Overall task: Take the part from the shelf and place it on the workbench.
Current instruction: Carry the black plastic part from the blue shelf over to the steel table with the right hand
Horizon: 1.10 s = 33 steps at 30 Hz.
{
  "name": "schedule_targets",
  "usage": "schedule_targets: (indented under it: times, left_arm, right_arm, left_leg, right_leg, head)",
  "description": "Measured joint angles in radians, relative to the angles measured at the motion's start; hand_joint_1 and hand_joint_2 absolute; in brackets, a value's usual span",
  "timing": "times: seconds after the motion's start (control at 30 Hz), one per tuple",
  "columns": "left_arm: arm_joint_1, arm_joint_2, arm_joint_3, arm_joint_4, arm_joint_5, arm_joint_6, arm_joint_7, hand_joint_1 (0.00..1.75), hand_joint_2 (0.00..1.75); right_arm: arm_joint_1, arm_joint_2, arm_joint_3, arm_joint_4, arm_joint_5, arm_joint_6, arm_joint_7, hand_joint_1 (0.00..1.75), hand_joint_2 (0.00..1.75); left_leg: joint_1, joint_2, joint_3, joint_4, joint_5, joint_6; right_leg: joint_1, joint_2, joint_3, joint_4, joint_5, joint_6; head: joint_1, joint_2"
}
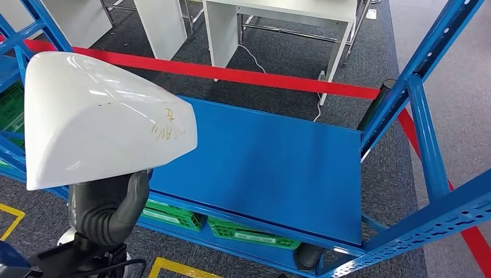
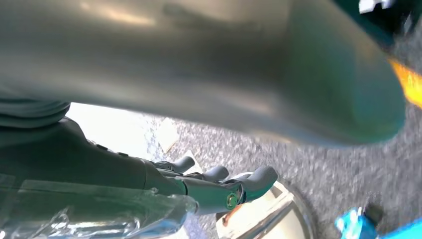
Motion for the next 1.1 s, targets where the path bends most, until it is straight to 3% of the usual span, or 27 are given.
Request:
schedule_targets:
  times: [0.07, 0.1, 0.2, 0.23, 0.27, 0.3, 0.4, 0.47, 0.57, 0.63, 0.73, 0.77, 0.8, 0.87, 0.93, 1.0, 1.1]
  left_arm:
    - [0.001, 0.001, 0.000, 0.000, 0.000, 0.000, 0.000, 1.75, 1.75]
    - [0.001, 0.001, 0.000, 0.000, 0.000, -0.001, 0.000, 1.75, 1.75]
    - [0.003, 0.001, -0.001, 0.001, 0.000, -0.003, 0.000, 1.75, 1.75]
    - [0.005, 0.001, -0.001, 0.002, 0.001, -0.003, 0.000, 1.75, 1.75]
    - [0.007, 0.001, -0.002, 0.003, 0.001, -0.003, 0.000, 1.75, 1.75]
    - [0.008, 0.001, -0.002, 0.004, 0.001, -0.003, 0.000, 1.75, 1.75]
    - [0.010, 0.002, -0.002, 0.005, 0.002, -0.004, 0.000, 1.75, 1.75]
    - [0.010, 0.002, -0.002, 0.005, 0.002, -0.004, 0.000, 1.75, 1.75]
    - [0.011, 0.002, -0.002, 0.006, 0.003, -0.008, 0.000, 1.75, 1.75]
    - [0.012, 0.002, -0.001, 0.007, 0.004, -0.009, 0.000, 1.75, 1.75]
    - [0.017, 0.003, -0.001, 0.008, 0.007, -0.009, 0.000, 1.75, 1.75]
    - [0.019, 0.003, -0.001, 0.009, 0.008, -0.010, 0.000, 1.75, 1.75]
    - [0.021, 0.003, -0.001, 0.009, 0.008, -0.010, 0.000, 1.75, 1.75]
    - [0.022, 0.003, -0.001, 0.010, 0.008, -0.010, 0.000, 1.75, 1.75]
    - [0.022, 0.003, 0.000, 0.010, 0.008, -0.010, 0.000, 1.75, 1.75]
    - [0.022, 0.003, 0.000, 0.010, 0.008, -0.011, 0.000, 1.75, 1.75]
    - [0.023, 0.003, 0.000, 0.010, 0.008, -0.011, 0.000, 1.75, 1.75]
  right_arm:
    - [0.000, 0.000, 0.000, 0.000, 0.000, 0.000, 0.000, 0.00, 0.00]
    - [-0.001, 0.000, 0.000, 0.000, 0.000, 0.000, 0.001, 0.00, 0.00]
    - [0.000, -0.001, 0.000, 0.001, 0.000, 0.000, 0.003, 0.00, 0.00]
    - [0.001, -0.001, 0.000, 0.001, 0.000, 0.000, 0.004, 0.00, 0.00]
    - [0.002, -0.002, 0.000, 0.001, 0.000, 0.000, 0.004, 0.00, 0.00]
    - [0.001, -0.002, 0.000, 0.002, 0.000, 0.000, 0.006, 0.00, 0.00]
    - [-0.001, -0.003, 0.000, 0.002, 0.000, 0.001, 0.010, 0.00, 0.00]
    - [-0.002, -0.004, 0.000, 0.002, 0.000, 0.001, 0.013, 0.00, 0.00]
    - [0.000, -0.005, 0.000, 0.003, 0.000, 0.002, 0.016, 0.00, 0.00]
    - [0.000, -0.005, 0.000, 0.003, 0.000, 0.002, 0.018, 0.00, 0.00]
    - [0.000, -0.006, 0.000, 0.003, 0.000, 0.002, 0.020, 0.00, 0.00]
    - [0.000, -0.006, 0.000, 0.003, 0.000, 0.002, 0.020, 0.00, 0.00]
    - [0.000, -0.007, 0.000, 0.003, 0.000, 0.002, 0.021, 0.00, 0.00]
    - [0.000, -0.007, 0.000, 0.003, 0.000, 0.002, 0.021, 0.00, 0.00]
    - [-0.001, -0.007, 0.000, 0.003, 0.000, 0.002, 0.021, 0.00, 0.00]
    - [-0.001, -0.007, 0.000, 0.003, 0.000, 0.002, 0.022, 0.00, 0.00]
    - [-0.001, -0.008, 0.000, 0.003, 0.000, 0.001, 0.026, 0.00, 0.00]
  left_leg:
    - [0.004, 0.000, 0.002, -0.014, 0.008, 0.002]
    - [0.008, 0.001, 0.002, -0.021, 0.014, 0.004]
    - [0.014, 0.004, -0.003, -0.027, 0.023, 0.008]
    - [0.014, 0.005, -0.005, -0.026, 0.024, 0.008]
    - [0.015, 0.005, -0.008, -0.025, 0.025, 0.007]
    - [0.017, 0.005, -0.010, -0.022, 0.026, 0.006]
    - [0.020, 0.004, -0.019, -0.008, 0.025, -0.006]
    - [0.019, 0.003, -0.028, 0.000, 0.027, -0.020]
    - [0.022, 0.003, -0.034, 0.001, 0.032, -0.038]
    - [0.024, 0.004, -0.047, 0.043, -0.008, -0.047]
    - [0.025, 0.004, -0.101, 0.211, -0.111, -0.054]
    - [0.024, 0.004, -0.108, 0.245, -0.122, -0.054]
    - [0.024, 0.004, -0.099, 0.244, -0.115, -0.052]
    - [0.022, 0.004, -0.034, 0.145, -0.061, -0.042]
    - [0.016, 0.004, 0.030, 0.029, -0.024, -0.028]
    - [0.010, 0.004, 0.044, -0.013, -0.022, -0.019]
    - [0.011, 0.005, 0.037, -0.030, -0.006, -0.006]
  right_leg:
    - [-0.002, 0.000, -0.001, 0.001, -0.004, 0.012]
    - [-0.002, 0.001, -0.007, 0.015, -0.019, 0.018]
    - [-0.009, 0.001, -0.063, 0.161, -0.113, 0.033]
    - [-0.012, 0.001, -0.081, 0.213, -0.134, 0.037]
    - [-0.014, 0.001, -0.086, 0.238, -0.138, 0.041]
    - [-0.017, 0.001, -0.076, 0.228, -0.123, 0.044]
    - [-0.023, 0.003, 0.016, 0.058, -0.047, 0.048]
    - [-0.021, 0.006, 0.042, -0.002, -0.034, 0.038]
    - [-0.017, 0.006, 0.034, -0.004, -0.026, 0.013]
    - [-0.020, 0.003, 0.030, -0.009, -0.016, -0.002]
    - [-0.018, -0.002, 0.021, -0.009, -0.008, -0.013]
    - [-0.016, -0.003, 0.017, -0.009, -0.005, -0.014]
    - [-0.015, -0.003, 0.013, -0.008, -0.002, -0.014]
    - [-0.012, -0.003, 0.009, -0.008, 0.003, -0.011]
    - [-0.008, -0.003, 0.005, -0.007, 0.007, -0.005]
    - [-0.009, -0.005, -0.002, -0.007, 0.015, 0.008]
    - [-0.012, -0.006, -0.011, -0.003, 0.011, 0.028]
  head:
    - [0.000, 0.000]
    - [0.001, 0.000]
    - [0.007, 0.000]
    - [0.007, 0.000]
    - [0.007, 0.000]
    - [0.007, 0.000]
    - [0.008, 0.000]
    - [0.007, 0.000]
    - [0.006, 0.000]
    - [0.002, 0.000]
    - [-0.004, 0.000]
    - [-0.004, 0.000]
    - [-0.004, 0.000]
    - [-0.004, 0.000]
    - [-0.004, 0.000]
    - [-0.003, 0.000]
    - [-0.002, 0.000]
